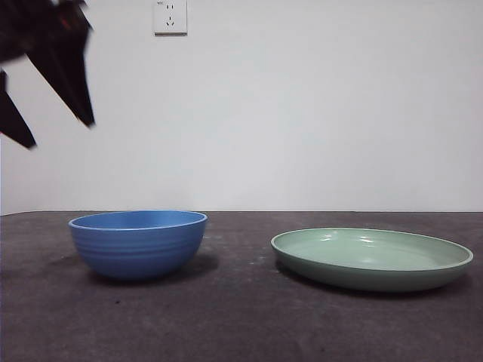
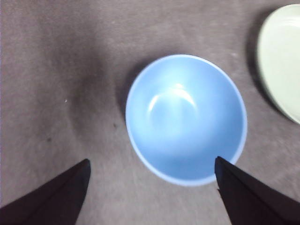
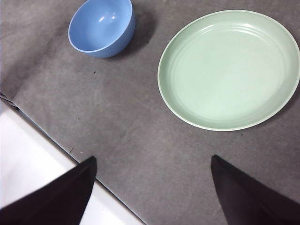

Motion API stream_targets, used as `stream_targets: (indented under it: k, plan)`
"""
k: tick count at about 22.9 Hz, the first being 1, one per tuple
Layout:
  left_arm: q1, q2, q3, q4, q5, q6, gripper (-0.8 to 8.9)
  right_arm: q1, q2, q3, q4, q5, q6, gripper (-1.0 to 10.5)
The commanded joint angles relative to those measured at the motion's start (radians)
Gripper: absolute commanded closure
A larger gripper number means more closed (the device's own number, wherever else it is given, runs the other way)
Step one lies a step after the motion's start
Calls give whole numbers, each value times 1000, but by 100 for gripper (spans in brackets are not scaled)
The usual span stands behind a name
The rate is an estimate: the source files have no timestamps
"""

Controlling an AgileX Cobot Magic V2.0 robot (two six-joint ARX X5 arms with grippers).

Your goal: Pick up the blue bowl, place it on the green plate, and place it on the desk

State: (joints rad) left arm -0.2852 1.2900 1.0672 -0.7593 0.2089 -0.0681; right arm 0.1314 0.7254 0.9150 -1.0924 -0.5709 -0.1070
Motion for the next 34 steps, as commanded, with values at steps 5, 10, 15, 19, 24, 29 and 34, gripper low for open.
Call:
stream_targets:
  k: [5, 10, 15, 19, 24, 29, 34]
  plan:
    - [-18, 198, 24, 105, -9, 8, 389, 4, 5, 16, 7, 3, 2, 557]
    - [-19, 317, 24, 138, -58, 8, 390, 4, 5, 16, 7, 3, 3, 557]
    - [-23, 347, 24, 162, -60, 8, 453, 4, 5, 16, 7, 3, 3, 557]
    - [-28, 363, 24, 137, -60, 4, 549, 4, 5, 16, 7, 3, 2, 557]
    - [-37, 362, 24, 152, -60, -5, 718, 4, 5, 16, 7, 3, 2, 557]
    - [-37, 357, 29, 158, -59, -13, 804, 4, 5, 16, 7, 3, 2, 557]
    - [-57, 299, 88, 140, -50, -48, 804, 4, 5, 16, 7, 3, 3, 557]
